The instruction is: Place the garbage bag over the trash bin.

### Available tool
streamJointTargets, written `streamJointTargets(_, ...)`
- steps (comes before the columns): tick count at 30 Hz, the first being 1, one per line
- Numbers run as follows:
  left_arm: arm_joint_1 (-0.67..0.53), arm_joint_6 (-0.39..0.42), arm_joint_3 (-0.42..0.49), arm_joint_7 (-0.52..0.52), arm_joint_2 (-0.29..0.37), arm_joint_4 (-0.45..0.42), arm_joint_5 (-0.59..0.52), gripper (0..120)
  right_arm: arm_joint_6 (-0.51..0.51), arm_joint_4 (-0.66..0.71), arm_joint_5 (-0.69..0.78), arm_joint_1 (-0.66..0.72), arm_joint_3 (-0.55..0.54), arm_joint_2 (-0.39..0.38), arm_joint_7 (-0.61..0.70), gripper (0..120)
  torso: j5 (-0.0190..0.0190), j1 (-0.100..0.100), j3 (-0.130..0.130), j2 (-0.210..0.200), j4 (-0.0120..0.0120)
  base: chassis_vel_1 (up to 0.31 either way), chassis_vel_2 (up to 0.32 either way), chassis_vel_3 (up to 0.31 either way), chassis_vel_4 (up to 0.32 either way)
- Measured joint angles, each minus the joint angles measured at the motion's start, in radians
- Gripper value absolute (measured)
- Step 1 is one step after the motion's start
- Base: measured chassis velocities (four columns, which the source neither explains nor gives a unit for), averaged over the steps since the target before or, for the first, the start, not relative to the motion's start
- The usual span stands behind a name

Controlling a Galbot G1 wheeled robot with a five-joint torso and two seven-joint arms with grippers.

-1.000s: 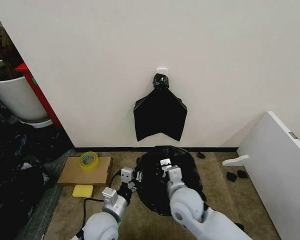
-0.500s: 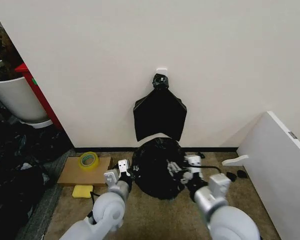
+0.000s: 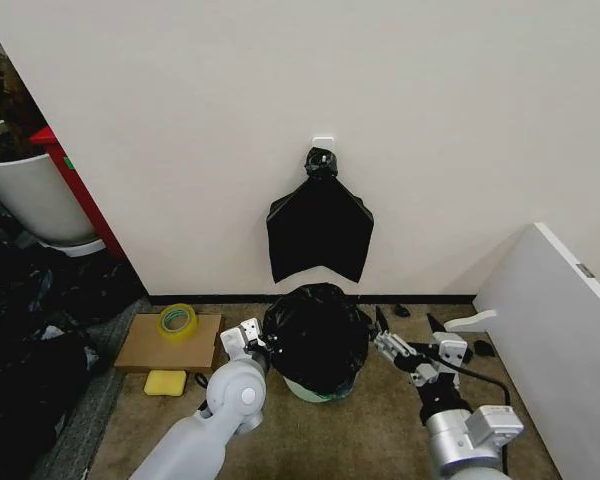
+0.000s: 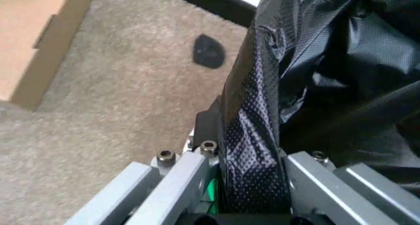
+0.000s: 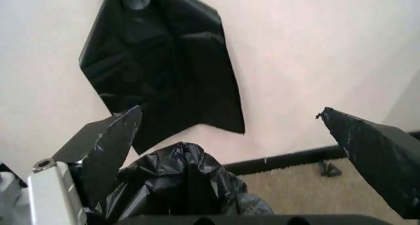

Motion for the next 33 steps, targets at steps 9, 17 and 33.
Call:
streamJointTargets(9,0.034,0.014,-0.038,0.011,0.026,-0.011,0.024,16,-0.002,-0.027,-0.007,0.016,-0.015,0.027,0.0,100,-0.0001,0.0,0.0,0.0,0.0001,0.0,0.0,0.0,0.0)
streamJointTargets(17,0.067,-0.007,-0.077,0.129,0.072,-0.085,0.128,48,0.005,-0.057,-0.005,0.021,0.009,0.038,-0.008,100,0.0001,0.0,0.0,0.0,0.0001,0.0,0.0,0.0,0.0)
streamJointTargets(33,0.155,0.038,-0.1,0.204,0.115,-0.243,0.169,100,0.012,-0.013,-0.012,-0.007,-0.003,0.051,-0.009,100,0.0,0.0,0.0,0.0,0.0001,0.0,0.0,0.0,0.0)
